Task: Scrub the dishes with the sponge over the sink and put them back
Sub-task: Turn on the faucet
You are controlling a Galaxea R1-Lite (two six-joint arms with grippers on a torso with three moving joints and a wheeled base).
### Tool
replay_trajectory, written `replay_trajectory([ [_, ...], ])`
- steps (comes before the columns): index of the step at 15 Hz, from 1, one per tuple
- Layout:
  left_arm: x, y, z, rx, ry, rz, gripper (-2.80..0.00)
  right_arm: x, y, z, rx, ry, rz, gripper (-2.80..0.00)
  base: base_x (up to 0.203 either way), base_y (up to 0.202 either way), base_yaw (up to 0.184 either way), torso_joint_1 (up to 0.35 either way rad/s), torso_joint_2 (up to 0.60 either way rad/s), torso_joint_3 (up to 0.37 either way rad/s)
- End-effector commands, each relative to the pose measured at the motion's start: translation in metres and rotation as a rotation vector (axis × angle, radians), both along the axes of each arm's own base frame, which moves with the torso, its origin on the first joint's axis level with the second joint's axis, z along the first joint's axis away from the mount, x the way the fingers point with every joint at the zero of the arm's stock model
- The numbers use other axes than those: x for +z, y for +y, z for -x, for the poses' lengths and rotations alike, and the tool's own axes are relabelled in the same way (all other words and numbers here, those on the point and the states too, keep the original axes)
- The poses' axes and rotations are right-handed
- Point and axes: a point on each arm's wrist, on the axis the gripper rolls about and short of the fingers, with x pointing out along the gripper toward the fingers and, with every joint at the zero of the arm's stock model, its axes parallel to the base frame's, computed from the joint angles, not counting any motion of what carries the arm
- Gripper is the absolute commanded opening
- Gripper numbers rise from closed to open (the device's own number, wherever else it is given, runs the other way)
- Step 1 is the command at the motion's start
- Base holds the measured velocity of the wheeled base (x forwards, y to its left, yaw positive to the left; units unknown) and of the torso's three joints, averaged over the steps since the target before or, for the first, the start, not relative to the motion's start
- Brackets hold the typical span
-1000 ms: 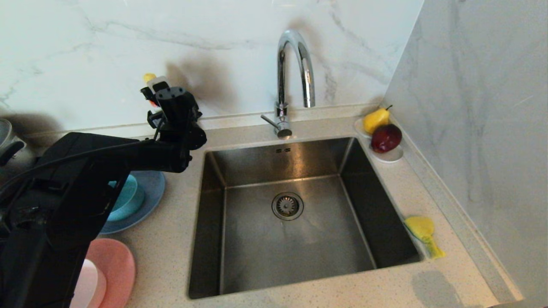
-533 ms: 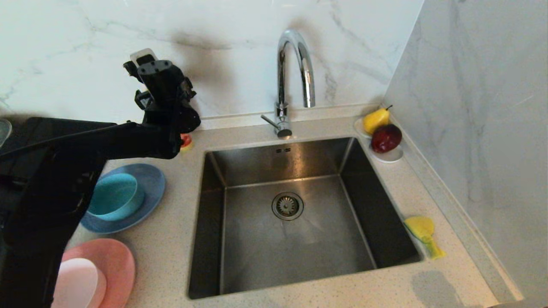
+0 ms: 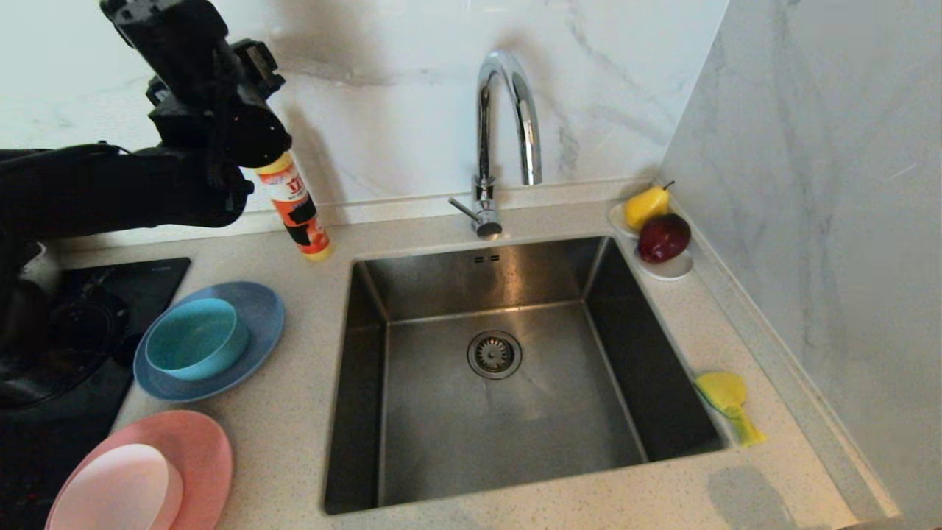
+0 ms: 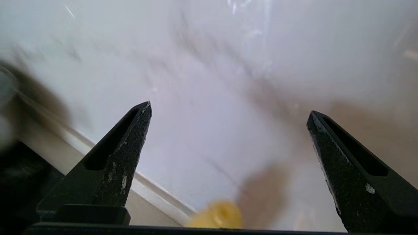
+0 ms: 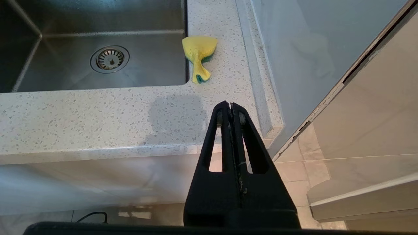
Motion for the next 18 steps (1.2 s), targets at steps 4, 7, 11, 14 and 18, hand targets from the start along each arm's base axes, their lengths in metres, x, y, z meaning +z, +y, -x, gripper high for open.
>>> replay_trajectory([
  [4,0.07,0.017,0.088,-0.076,0.047,-0.056,-2.8,0.0,0.0,0.0,0.001,0.0,0.0,-2.8,0.0,0.0,0.0,0.0,0.0,0.0],
  [7,0.085,0.015,0.138,-0.279,0.196,-0.159,-2.8,0.0,0.0,0.0,0.001,0.0,-0.001,-2.8,0.0,0.0,0.0,0.0,0.0,0.0],
  [11,0.058,0.008,0.172,-0.747,0.463,-0.163,-2.8,0.0,0.0,0.0,0.001,0.0,0.0,-2.8,0.0,0.0,0.0,0.0,0.0,0.0],
  [14,0.036,-0.006,0.157,-0.967,0.568,-0.072,-2.8,0.0,0.0,0.0,0.001,0.002,0.0,-2.8,0.0,0.0,0.0,0.0,0.0,0.0],
  [18,0.015,-0.024,0.124,-1.107,0.596,0.047,-2.8,0.0,0.0,0.0,0.001,0.0,0.0,-2.8,0.0,0.0,0.0,0.0,0.0,0.0],
])
